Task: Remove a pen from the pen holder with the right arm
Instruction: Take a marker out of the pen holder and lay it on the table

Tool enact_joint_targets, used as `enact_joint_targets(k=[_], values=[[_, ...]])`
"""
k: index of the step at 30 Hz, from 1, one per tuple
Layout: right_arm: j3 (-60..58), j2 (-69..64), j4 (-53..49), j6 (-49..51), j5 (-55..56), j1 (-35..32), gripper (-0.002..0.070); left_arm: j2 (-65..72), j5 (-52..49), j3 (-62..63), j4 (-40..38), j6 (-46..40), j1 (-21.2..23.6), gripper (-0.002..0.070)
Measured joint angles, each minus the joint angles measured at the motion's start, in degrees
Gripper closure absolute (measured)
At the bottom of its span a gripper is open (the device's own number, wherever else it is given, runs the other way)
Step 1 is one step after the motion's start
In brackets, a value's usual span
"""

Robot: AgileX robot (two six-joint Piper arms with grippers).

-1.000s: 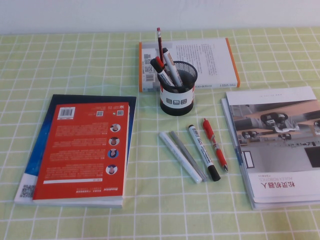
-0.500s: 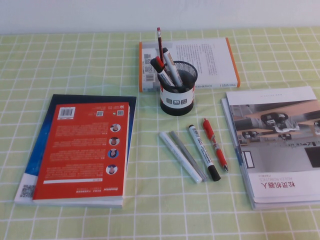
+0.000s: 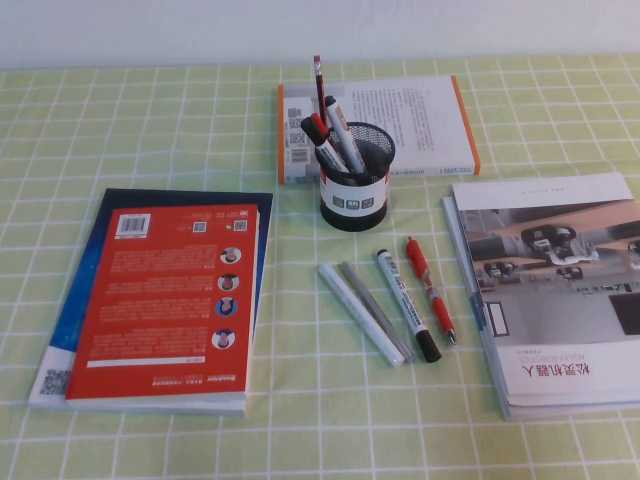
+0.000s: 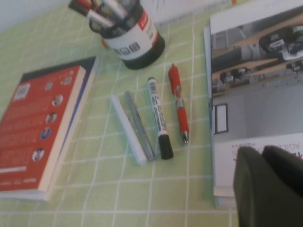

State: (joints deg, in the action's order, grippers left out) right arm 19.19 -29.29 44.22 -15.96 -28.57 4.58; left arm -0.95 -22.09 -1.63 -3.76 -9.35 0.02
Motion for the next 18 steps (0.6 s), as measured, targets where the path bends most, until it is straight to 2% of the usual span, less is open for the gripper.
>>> enact_joint_targets(k=[6, 11, 14, 18], values=[[5.4, -13.0, -0.5, -6.4, -2.7, 0.0, 0.0689, 0.0, 0.0, 0.0, 0.0, 0.0, 0.0, 0.068], [9.4, -21.7, -2.9, -7.4, -3.0, 0.2, 0.0689, 0.0, 0.0, 0.0, 0.0, 0.0, 0.0, 0.068], [12.0, -26.6, -4.0, -7.4, -1.7, 3.8, 0.0689, 0.0, 0.0, 0.0, 0.0, 0.0, 0.0, 0.068], [15.9, -32.2, -4.2, -7.5, 3.4, 12.2, 0.0689, 0.0, 0.0, 0.0, 0.0, 0.0, 0.0, 0.068]])
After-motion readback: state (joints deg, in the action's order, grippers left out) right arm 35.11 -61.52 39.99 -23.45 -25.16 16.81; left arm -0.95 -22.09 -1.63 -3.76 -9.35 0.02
